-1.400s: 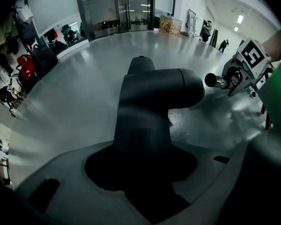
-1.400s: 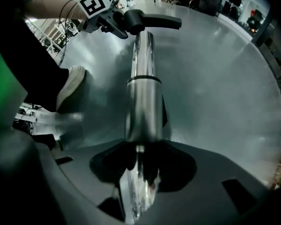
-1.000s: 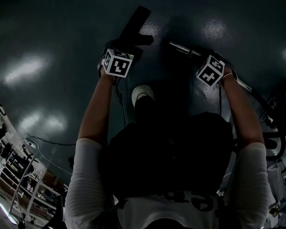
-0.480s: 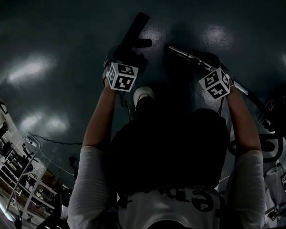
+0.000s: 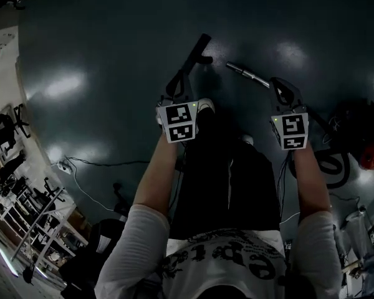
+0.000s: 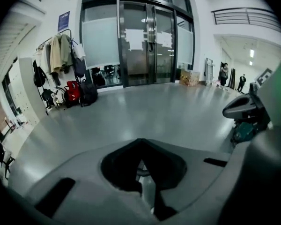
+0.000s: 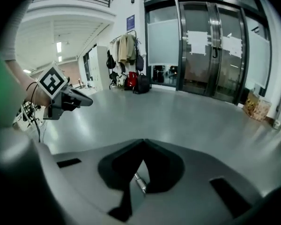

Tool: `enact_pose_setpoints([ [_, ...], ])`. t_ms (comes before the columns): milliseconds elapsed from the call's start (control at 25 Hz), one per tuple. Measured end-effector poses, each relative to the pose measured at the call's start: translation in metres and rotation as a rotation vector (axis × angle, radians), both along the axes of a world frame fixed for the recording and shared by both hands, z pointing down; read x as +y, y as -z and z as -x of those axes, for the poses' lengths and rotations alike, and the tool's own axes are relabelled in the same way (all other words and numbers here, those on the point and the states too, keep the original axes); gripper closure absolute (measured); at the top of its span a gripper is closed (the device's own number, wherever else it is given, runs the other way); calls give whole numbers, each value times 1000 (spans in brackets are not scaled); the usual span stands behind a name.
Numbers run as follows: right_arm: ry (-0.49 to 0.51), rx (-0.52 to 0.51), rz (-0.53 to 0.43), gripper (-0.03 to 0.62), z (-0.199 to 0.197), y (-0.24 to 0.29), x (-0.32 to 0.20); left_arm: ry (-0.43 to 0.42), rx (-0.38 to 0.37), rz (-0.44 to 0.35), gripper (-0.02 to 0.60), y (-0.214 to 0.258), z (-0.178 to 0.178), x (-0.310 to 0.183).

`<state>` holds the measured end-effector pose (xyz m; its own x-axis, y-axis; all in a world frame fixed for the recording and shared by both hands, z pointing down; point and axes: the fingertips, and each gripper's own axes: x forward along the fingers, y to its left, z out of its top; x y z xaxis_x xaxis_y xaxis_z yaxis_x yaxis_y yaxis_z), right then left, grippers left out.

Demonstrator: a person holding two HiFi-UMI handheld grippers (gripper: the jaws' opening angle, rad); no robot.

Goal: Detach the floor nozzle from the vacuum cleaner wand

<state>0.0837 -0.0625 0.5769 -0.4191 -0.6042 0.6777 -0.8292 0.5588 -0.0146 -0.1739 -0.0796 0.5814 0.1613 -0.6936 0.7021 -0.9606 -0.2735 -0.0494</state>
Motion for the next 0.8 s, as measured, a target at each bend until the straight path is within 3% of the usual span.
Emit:
enact_pose_setpoints([
  [160, -42, -43, -71, 592, -9, 157, 16, 23, 44, -37, 577, 156, -12, 24],
  [440, -85, -70, -275, 592, -57, 386, 52, 61, 119, -223, 577, 389, -49, 72],
  [640, -88, -88, -423, 592, -75, 490, 98, 19, 146, -329, 577, 481, -73, 129],
  [800, -113, -116, -482, 592, -83, 519, 128, 88, 139, -388, 577, 502, -64, 166],
])
